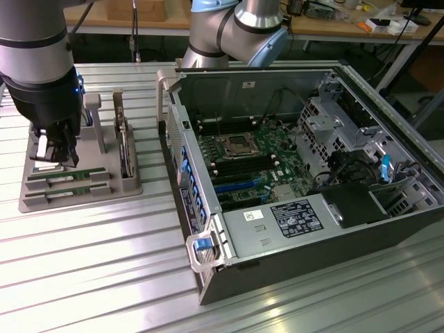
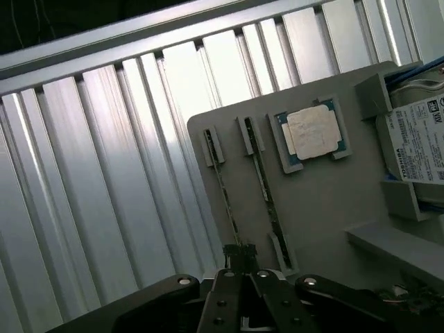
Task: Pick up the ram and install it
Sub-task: 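Pick up the ram and move it above insertion slot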
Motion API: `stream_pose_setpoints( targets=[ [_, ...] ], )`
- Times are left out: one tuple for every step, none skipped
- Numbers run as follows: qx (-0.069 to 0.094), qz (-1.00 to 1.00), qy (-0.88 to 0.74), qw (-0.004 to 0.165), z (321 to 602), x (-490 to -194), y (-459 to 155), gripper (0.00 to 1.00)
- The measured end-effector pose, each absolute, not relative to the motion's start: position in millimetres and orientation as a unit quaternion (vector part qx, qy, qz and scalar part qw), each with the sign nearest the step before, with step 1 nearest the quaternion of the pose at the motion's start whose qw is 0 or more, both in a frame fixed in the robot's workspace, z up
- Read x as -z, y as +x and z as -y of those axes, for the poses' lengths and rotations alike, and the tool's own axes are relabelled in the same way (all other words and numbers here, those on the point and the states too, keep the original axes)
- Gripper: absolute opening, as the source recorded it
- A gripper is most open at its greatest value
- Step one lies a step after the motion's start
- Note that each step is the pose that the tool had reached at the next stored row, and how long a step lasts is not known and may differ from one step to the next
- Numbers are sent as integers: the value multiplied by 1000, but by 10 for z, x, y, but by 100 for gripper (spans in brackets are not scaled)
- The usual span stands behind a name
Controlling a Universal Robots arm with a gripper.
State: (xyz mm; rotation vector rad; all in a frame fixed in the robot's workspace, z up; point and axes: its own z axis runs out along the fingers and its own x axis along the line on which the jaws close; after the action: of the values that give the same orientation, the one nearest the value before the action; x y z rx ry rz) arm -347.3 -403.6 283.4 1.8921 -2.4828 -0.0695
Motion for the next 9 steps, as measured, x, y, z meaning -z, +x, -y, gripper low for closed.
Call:
stream_pose_setpoints(
  targets=[
    [22, 790, 613, 10, 4036, -2834, -3473, 11],
    [22, 785, 619, 10, 4036, -2834, -3473, 11],
    [22, 780, 625, 10, 4036, -2834, -3473, 11],
    [22, 775, 632, 11, 4036, -2834, -3473, 11],
    [21, 771, 637, 11, 4036, -2834, -3473, 11],
    [21, 766, 643, 11, 4036, -2834, -3473, 11],
    [21, 760, 649, 12, 4036, -2834, -3473, 11],
    [20, 755, 655, 12, 4036, -2834, -3473, 11],
    [20, 755, 655, 12, 4036, -2834, -3473, 11]
  ],
)
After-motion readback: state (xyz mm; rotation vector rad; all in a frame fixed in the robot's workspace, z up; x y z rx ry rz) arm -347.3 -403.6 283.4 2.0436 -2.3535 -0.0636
